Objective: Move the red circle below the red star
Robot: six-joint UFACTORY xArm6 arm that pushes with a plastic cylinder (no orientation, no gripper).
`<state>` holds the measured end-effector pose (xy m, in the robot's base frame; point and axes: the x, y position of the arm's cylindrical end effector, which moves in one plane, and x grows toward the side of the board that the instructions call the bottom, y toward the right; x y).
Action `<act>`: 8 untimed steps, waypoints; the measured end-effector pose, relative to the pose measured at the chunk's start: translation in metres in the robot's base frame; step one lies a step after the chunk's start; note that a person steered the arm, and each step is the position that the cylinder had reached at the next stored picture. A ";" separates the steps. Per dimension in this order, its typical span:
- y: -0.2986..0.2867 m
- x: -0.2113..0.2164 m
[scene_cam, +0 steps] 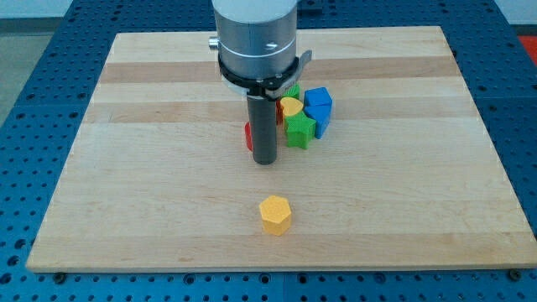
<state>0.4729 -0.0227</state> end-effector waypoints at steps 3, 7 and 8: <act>-0.034 0.015; -0.026 -0.002; -0.026 -0.005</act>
<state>0.4681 -0.0487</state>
